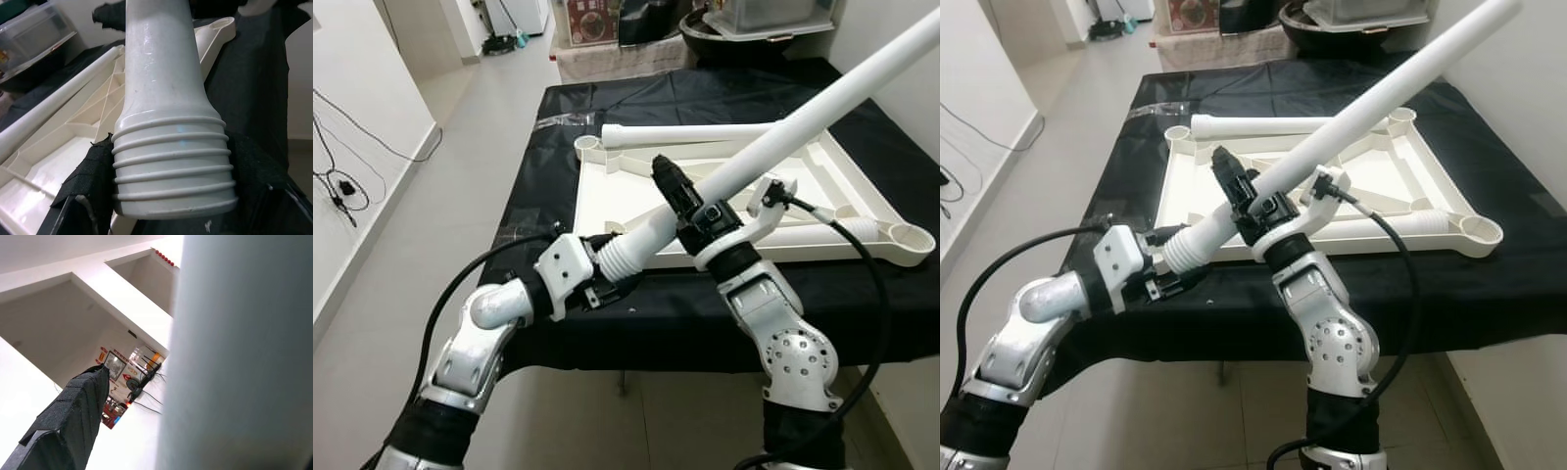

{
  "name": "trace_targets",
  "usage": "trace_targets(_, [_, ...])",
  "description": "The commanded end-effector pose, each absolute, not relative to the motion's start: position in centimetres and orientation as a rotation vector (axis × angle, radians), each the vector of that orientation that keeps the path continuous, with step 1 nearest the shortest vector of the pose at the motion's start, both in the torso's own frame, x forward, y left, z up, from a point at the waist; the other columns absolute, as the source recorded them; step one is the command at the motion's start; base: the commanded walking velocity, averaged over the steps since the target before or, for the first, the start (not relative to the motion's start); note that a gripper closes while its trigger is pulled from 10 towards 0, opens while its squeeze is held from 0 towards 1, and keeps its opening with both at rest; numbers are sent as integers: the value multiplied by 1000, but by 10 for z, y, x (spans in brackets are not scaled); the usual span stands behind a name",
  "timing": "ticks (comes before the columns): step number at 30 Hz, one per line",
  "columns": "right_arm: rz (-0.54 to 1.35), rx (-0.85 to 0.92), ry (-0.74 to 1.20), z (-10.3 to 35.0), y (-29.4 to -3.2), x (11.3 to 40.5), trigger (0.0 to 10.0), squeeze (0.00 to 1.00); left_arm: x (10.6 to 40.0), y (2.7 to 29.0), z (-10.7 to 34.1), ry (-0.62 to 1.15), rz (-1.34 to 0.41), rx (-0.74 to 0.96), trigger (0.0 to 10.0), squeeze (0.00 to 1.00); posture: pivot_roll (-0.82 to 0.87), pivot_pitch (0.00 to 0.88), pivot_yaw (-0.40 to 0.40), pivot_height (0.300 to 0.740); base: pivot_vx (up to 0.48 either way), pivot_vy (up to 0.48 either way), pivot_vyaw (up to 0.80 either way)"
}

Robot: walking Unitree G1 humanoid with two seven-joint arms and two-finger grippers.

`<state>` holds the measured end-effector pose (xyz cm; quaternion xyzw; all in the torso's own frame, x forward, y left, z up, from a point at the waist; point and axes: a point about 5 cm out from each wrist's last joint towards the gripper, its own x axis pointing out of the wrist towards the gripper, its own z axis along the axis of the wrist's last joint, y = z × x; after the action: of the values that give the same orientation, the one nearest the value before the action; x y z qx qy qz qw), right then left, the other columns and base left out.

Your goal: Building children table

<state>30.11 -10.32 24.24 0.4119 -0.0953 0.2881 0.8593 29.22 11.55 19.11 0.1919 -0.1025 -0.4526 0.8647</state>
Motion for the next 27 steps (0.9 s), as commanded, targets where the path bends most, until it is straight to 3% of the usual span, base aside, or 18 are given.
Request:
trace_targets(1, [640,857,-181,241,-95,299,10000,0,288,114,191,-213,-980,416,10000,0,98,80,50,740,0,0,0])
trace_targets(20, [707,860,-125,230,-90,292,10000,0,279,120,185,-164,-1026,467,10000,0,103,95,49,740,0,0,0])
trace_targets(21, [707,863,-121,229,-90,292,8706,0,278,119,185,-164,-1031,467,10000,0,104,93,49,740,0,0,0])
trace_targets(22, [706,864,-120,229,-90,292,8706,0,278,118,185,-164,-1034,466,10000,0,104,93,49,740,0,0,0])
trace_targets(23, [705,864,-119,228,-90,292,4039,0,277,117,185,-164,-1037,466,10000,0,105,94,49,740,0,0,0])
trace_targets(24, [699,866,-118,228,-91,293,0,0,277,117,185,-163,-1038,464,10000,0,104,94,49,740,0,0,0])
trace_targets(27, [691,865,-121,228,-93,294,0,0,276,117,184,-160,-1042,463,10000,0,104,93,51,740,0,0,0])
